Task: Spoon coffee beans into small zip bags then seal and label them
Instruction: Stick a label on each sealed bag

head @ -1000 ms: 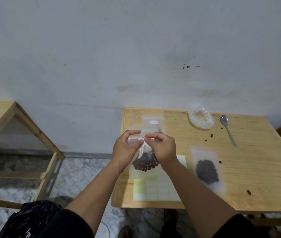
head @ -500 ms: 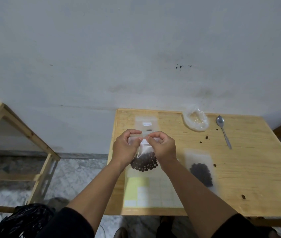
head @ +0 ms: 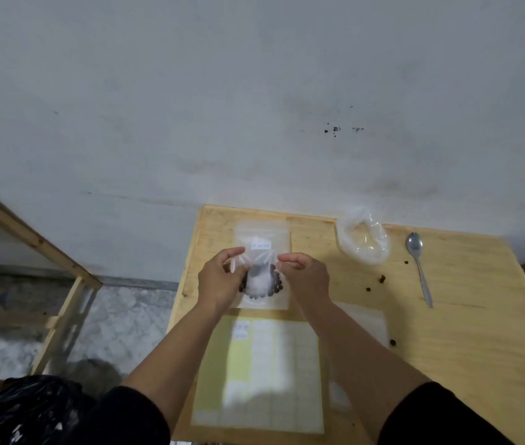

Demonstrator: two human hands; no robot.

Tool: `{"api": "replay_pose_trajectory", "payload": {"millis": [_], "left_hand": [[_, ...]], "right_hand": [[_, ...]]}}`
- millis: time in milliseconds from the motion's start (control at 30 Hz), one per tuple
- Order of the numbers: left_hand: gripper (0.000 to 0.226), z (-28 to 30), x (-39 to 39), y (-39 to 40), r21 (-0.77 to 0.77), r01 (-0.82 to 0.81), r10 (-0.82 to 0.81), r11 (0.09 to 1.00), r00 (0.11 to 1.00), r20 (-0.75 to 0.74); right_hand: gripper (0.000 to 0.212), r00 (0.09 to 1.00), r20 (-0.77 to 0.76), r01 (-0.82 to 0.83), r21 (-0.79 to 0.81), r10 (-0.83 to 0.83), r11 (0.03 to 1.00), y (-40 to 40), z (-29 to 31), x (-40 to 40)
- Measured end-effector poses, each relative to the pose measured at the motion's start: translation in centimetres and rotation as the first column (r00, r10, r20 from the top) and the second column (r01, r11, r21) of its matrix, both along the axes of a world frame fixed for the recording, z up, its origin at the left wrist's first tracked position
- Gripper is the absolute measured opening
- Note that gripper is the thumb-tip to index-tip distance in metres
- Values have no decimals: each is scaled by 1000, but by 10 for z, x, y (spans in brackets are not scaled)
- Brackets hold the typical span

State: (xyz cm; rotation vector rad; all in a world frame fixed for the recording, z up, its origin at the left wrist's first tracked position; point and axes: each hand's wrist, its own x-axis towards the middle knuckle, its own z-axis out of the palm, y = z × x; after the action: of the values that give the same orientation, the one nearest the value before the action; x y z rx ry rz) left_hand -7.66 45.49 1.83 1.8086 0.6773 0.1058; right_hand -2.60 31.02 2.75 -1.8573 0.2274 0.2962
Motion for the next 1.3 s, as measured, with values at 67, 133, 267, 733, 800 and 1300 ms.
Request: {"api": "replay_pose_trajectory", "payload": {"millis": [67,133,267,733,800,1300], "left_hand": [[35,-7,6,-1,35,13,-12,999,999,-32],[38,-15,14,-1,72,46,-42,996,998,-52],[43,-27,27,2,232,153,-119,961,980,-157],[48,-20,22,-12,624,412,-268,664,910,-316],[45,-14,21,-17,677,409,-293,612,912,-287],[34,-14,-28,-128,668,609,-692,427,696,-192]], "right_hand": [[13,1000,-8,-7,-66,7,998,3,-9,14],[16,999,1,-49,-152,50,987,6,-17,25],[22,983,-1,-175,-279,182,944,9,-30,36],[60,721,32,-366,-831,692,420,-4,-35,14],[57,725,62,-333,-840,686,428,-7,-30,9],[62,919,-7,-203,-866,394,458,-130,-6,-85]]}}
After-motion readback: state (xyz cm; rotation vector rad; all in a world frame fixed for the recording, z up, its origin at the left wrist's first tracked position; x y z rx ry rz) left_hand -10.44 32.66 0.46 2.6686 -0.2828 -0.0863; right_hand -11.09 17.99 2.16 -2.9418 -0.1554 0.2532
